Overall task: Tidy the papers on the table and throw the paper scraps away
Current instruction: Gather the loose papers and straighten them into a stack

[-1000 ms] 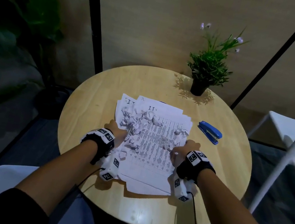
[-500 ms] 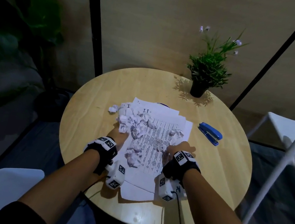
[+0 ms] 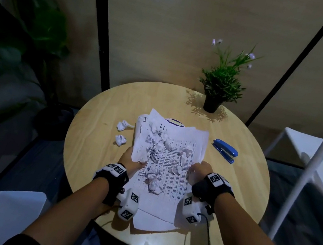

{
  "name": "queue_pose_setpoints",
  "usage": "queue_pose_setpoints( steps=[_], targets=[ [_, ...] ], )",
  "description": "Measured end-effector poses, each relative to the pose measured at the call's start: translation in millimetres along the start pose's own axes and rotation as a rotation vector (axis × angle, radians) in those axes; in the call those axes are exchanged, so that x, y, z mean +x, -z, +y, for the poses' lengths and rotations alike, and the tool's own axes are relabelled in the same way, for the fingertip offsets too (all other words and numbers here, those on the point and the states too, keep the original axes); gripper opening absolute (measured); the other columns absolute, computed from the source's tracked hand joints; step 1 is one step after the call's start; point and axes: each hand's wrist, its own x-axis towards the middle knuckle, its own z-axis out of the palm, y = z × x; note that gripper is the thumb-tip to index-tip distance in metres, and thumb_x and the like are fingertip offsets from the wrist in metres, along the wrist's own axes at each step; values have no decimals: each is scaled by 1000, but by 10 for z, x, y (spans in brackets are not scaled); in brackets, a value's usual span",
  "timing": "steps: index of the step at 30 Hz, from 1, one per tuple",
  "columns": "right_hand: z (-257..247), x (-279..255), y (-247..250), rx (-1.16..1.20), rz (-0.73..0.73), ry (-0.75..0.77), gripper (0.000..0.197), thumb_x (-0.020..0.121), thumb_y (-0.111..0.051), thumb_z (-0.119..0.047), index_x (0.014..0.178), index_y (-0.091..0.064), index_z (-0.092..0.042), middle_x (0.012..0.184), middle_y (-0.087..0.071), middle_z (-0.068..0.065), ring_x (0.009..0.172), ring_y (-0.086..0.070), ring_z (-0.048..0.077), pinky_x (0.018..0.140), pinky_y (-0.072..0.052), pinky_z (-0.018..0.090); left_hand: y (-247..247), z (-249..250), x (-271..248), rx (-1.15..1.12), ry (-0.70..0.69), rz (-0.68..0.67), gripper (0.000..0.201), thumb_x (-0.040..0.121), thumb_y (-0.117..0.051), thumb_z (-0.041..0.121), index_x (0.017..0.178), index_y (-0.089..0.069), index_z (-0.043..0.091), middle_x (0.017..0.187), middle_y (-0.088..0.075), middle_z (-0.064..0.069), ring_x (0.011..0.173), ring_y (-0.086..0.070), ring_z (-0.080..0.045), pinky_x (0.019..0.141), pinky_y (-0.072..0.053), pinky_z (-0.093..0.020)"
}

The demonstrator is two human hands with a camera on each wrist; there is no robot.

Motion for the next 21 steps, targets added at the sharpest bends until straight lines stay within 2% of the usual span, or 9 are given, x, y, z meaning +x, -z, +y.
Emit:
queue_pose_setpoints(
  steps=[2, 5, 8, 10, 11, 13, 16, 19, 21],
  targets=[
    [23, -7, 16, -12, -24, 42, 30, 83, -54, -9, 110, -68, -7, 115, -61, 16, 97, -54, 31, 78, -41, 27, -43, -12, 12, 86, 22, -10, 55, 78, -71, 10, 125, -45, 2, 111, -60, -11, 109, -57, -30, 85, -46, -32],
    [78, -38, 58, 108, -45, 18, 35, 80, -60, -12, 112, -63, 1, 96, -57, 11, 76, -52, 20, 69, -42, 27, -89, 30, -10, 291, 70, -16, 73, 73, -75, 31, 130, -37, 6, 123, -57, -17, 111, -56, -33, 89, -48, -37],
    [110, 34, 101, 232, 20, -14, 24, 71, -68, -8, 93, -63, 0, 88, -60, 14, 80, -57, 29, 71, -46, 29, -107, 84, 2, 393, 97, -47, 89, 75, -75, 37, 140, -24, 4, 136, -48, -19, 121, -51, -33, 89, -46, -36],
    [137, 100, 147, 306, 86, 11, 23, 59, -67, -4, 81, -61, -1, 81, -63, 20, 75, -62, 36, 67, -52, 40, -83, 129, 35, 451, 114, -62, 97, 76, -73, 41, 145, -16, 3, 144, -40, -18, 126, -47, -34, 92, -46, -36],
    [121, 92, 197, 311, 130, 31, 19, 58, -63, -5, 76, -58, -4, 76, -60, 19, 69, -61, 35, 62, -50, 40, -56, 155, 36, 489, 129, -72, 100, 77, -72, 42, 147, -11, 3, 148, -34, -18, 129, -43, -35, 95, -46, -38],
    [10, -118, 370, 251, 213, 88, 9, 71, -61, -4, 74, -53, -1, 71, -50, 15, 65, -50, 27, 55, -40, 30, 0, 178, 58, 538, 162, -106, 102, 78, -71, 41, 148, -8, 3, 152, -25, -18, 136, -35, -35, 104, -41, -42],
    [-54, -302, 603, 201, 275, 154, 17, 82, -56, -2, 69, -44, -4, 67, -45, 13, 62, -44, 25, 49, -28, 25, 46, 189, 45, 551, 165, -136, 92, 82, -69, 32, 149, -12, 4, 153, -25, -17, 139, -33, -30, 109, -37, -40],
    [-92, -441, 725, 202, 363, 246, 4, 80, -58, 1, 82, -54, 0, 78, -57, 20, 68, -50, 28, 51, -32, 26, 53, 221, 1, 556, 155, -132, 87, 83, -67, 30, 149, -15, 5, 152, -29, -16, 138, -35, -29, 109, -38, -39],
    [-109, -498, 783, 207, 419, 295, 18, 81, -58, -1, 98, -61, 4, 93, -66, 26, 81, -61, 36, 62, -41, 32, 42, 253, -32, 547, 140, -132, 85, 84, -67, 29, 148, -16, 6, 151, -31, -16, 136, -38, -29, 107, -39, -39]
  ],
)
